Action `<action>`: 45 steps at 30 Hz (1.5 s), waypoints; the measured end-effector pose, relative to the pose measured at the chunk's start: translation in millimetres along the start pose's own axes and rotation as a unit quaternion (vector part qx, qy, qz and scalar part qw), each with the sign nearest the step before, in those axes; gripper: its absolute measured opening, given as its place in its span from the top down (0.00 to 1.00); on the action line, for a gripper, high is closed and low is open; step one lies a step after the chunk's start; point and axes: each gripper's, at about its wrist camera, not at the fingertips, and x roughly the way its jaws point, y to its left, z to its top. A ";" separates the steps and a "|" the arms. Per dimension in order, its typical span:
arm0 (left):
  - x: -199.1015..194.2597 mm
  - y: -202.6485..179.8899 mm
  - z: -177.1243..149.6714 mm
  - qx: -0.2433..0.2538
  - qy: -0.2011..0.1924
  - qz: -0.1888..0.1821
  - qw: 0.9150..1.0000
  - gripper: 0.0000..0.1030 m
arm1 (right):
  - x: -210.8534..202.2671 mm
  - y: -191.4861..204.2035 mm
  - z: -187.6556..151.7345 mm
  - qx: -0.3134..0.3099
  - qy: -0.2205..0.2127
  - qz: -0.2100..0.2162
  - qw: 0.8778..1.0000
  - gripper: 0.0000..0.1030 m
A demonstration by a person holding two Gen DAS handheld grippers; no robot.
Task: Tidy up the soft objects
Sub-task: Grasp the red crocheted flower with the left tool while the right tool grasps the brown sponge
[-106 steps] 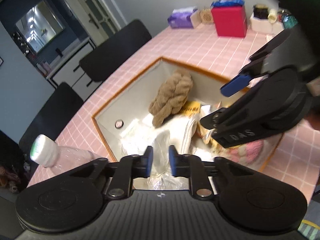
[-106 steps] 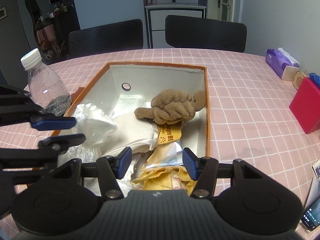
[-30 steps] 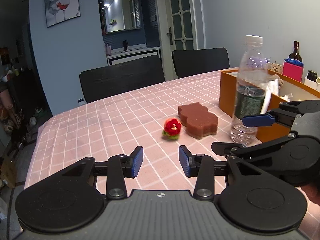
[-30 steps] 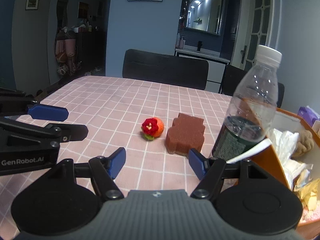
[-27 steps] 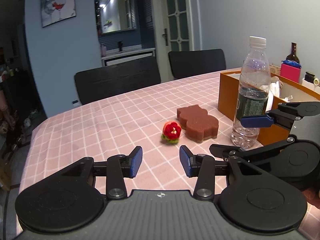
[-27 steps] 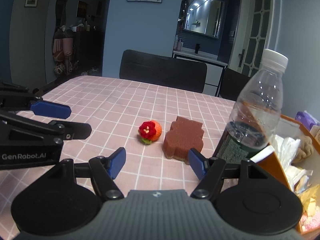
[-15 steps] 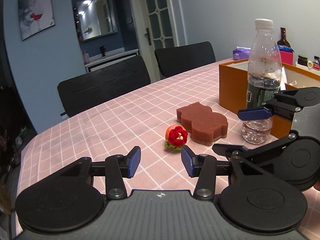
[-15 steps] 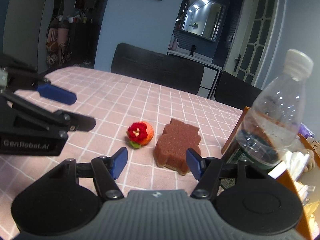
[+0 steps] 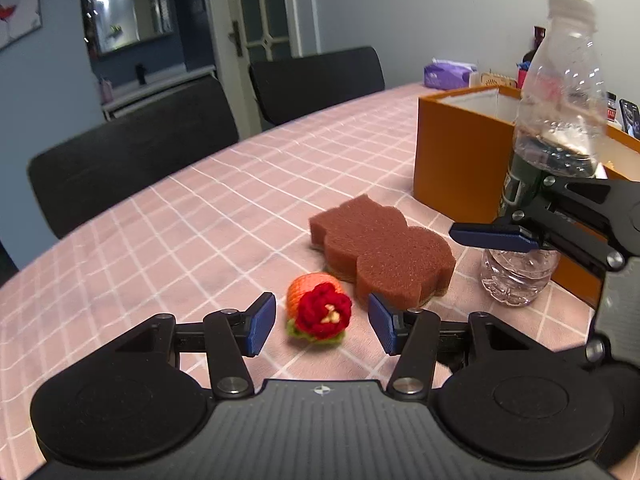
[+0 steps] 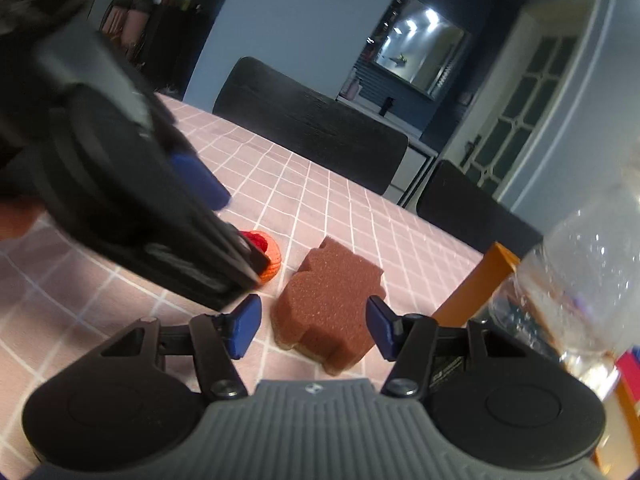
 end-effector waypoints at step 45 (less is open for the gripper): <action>-68.1 7.0 -48.0 -0.114 0.028 0.128 0.985 0.64 | 28.4 12.0 5.2 -0.059 0.021 0.008 0.998 0.66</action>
